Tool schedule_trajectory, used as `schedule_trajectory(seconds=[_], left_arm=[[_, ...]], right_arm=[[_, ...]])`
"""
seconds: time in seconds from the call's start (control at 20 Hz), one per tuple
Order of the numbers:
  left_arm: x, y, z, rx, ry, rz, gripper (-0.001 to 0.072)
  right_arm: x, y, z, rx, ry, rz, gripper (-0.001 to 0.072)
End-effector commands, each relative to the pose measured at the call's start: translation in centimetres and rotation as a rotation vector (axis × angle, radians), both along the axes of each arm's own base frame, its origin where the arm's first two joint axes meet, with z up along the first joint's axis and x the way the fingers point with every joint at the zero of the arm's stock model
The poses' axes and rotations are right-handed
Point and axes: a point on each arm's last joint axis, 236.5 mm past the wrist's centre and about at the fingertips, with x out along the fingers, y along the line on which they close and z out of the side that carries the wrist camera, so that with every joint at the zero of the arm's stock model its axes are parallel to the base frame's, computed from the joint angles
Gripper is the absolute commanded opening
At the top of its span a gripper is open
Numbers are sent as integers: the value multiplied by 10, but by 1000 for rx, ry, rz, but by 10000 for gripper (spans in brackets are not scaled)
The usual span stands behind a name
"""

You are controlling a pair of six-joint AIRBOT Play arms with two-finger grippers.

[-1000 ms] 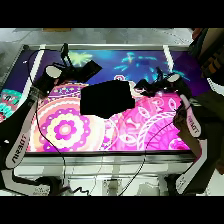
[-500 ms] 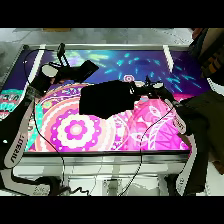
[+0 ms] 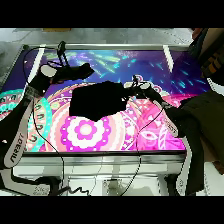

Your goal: Fold the clothes and pants, and hang the long-sleeved shirts on hangers.

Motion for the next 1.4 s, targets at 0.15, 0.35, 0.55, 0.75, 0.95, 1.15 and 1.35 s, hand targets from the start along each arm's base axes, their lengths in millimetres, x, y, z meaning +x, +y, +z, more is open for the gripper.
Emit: schedule_trajectory(seconds=[0.15,0.35,0.55,0.75,0.95,1.15,1.35], left_arm=[[-14,103,-7,736,-178,-96,17],[-43,189,53,1146,-229,-25,18],[-74,214,99,1181,-255,48,18],[-98,219,113,1177,-236,57,18],[-112,222,107,1179,-180,39,18],[-112,222,107,1179,-178,37,18],[-112,222,107,1179,-178,38,18]], right_arm=[[12,-16,144,173,-168,85,16],[11,-119,275,138,-402,24,17],[-26,-256,383,101,-506,-213,17],[-104,-394,426,-122,-504,-490,17],[-228,-533,381,-506,-180,-824,17],[-365,-589,328,-668,278,-1022,18],[-423,-613,345,-733,342,-1256,18]])
